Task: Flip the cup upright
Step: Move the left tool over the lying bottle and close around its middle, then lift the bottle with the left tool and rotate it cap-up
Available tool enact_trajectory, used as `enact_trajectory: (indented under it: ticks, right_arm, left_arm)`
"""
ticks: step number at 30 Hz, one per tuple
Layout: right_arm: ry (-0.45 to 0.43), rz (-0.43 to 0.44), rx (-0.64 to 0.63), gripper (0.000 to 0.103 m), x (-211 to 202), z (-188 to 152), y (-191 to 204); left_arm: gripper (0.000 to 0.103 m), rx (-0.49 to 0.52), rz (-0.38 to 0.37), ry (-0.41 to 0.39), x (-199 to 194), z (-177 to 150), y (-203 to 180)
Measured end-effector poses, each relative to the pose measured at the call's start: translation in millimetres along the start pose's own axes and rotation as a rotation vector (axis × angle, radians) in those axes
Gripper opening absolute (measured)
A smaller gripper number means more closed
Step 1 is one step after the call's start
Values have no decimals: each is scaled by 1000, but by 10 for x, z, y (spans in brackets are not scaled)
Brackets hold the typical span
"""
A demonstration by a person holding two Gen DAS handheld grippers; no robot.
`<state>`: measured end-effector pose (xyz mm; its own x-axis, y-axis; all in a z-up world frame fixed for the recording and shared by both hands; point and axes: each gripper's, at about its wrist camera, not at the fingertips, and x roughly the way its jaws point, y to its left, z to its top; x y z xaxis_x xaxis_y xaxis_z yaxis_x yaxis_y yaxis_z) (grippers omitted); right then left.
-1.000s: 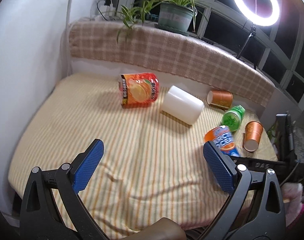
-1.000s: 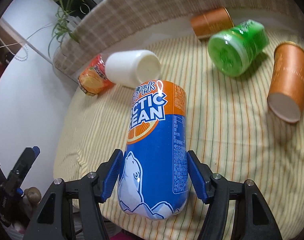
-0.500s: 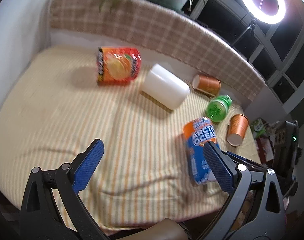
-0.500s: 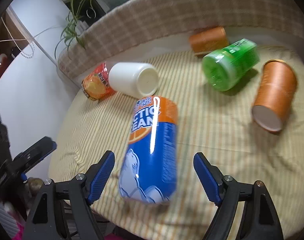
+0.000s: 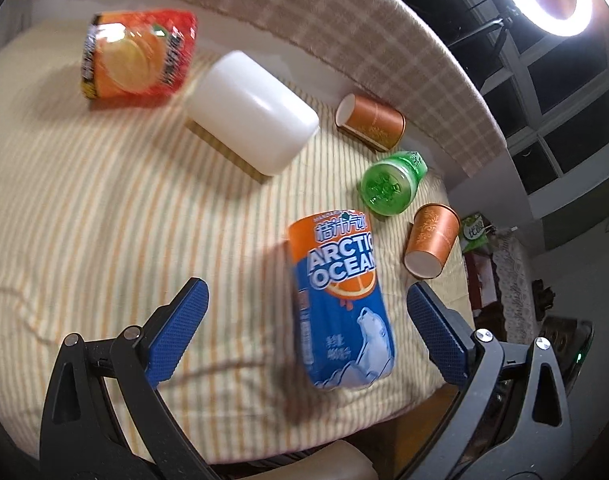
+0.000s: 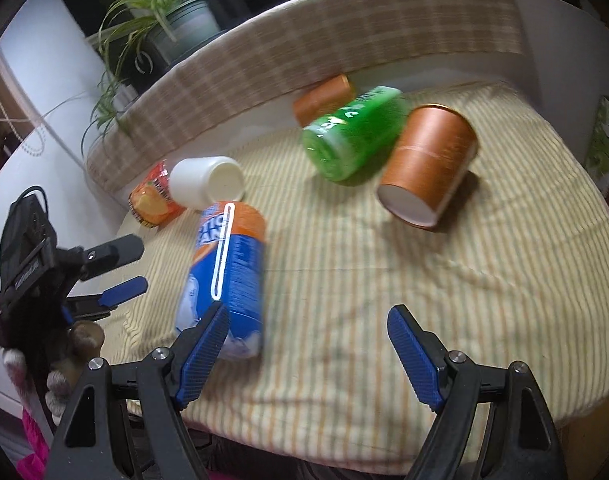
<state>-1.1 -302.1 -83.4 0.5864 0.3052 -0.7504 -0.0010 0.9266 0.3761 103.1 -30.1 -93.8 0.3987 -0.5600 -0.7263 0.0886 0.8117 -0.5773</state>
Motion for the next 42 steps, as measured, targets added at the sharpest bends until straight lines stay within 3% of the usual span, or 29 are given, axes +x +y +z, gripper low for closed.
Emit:
enact_trajectory:
  ticks: [2,12,16,18,29,35,42]
  right_arm:
    - [-4,-9,12,83,-21,-11,-58]
    - [-11,-15,34,83,-65,-47,-157]
    - [-8,-14,39,83,-56,-51,-174]
    - [-7,-15,40,83,-52,-53,-175]
    - [-2,-25,45,83,-43,-66,-208]
    - [0,-34,54,83,-38,-71,-235]
    - [5,-34,62,83,-24,-76,-245]
  left_arm:
    - [95,-12,-12,22,81,28,-18]
    - [95,-67,-47,85,373,135,-31]
    - [84,-72,-46,110,469,152,-43]
    - [84,-74,-46,121,525,155,-48]
    - [84,-82,-23,146,727,188,-44]
    - [66,-59,-22,153,769,178,-79]
    - [66,-21,3,120,685,159,-168]
